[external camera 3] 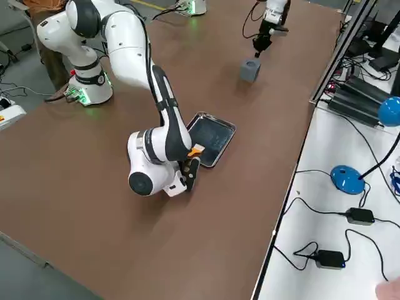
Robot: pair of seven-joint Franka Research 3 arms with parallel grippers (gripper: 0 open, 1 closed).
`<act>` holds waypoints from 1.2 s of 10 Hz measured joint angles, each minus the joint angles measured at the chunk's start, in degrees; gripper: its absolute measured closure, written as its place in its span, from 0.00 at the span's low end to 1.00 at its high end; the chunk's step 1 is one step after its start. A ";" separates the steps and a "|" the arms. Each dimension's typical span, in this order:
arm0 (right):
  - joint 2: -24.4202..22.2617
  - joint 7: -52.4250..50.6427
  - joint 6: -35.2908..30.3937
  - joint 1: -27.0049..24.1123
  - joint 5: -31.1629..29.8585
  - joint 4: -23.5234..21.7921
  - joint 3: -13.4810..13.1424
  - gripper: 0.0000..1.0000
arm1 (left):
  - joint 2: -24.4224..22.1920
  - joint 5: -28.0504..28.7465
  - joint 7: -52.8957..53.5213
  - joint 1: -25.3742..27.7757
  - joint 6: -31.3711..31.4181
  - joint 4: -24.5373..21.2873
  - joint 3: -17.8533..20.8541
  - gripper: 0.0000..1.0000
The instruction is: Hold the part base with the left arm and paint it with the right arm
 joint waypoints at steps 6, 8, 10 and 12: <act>-0.21 1.16 -0.36 1.48 -3.01 3.01 -2.76 0.00 | -19.81 0.15 -0.55 11.54 -29.28 -3.92 -0.05 0.37; -2.67 7.62 -1.78 3.28 -11.70 10.07 -3.30 0.00 | -28.69 0.33 -0.55 17.63 -31.74 -9.79 0.03 0.08; -7.91 12.96 -2.48 5.91 -20.27 14.99 -3.47 0.00 | -36.33 0.47 -2.68 25.05 -37.17 -12.21 0.88 0.01; -14.11 17.52 -2.91 7.38 -28.21 15.97 -1.95 0.00 | -41.70 0.48 -3.78 28.60 -40.30 -12.21 6.09 0.01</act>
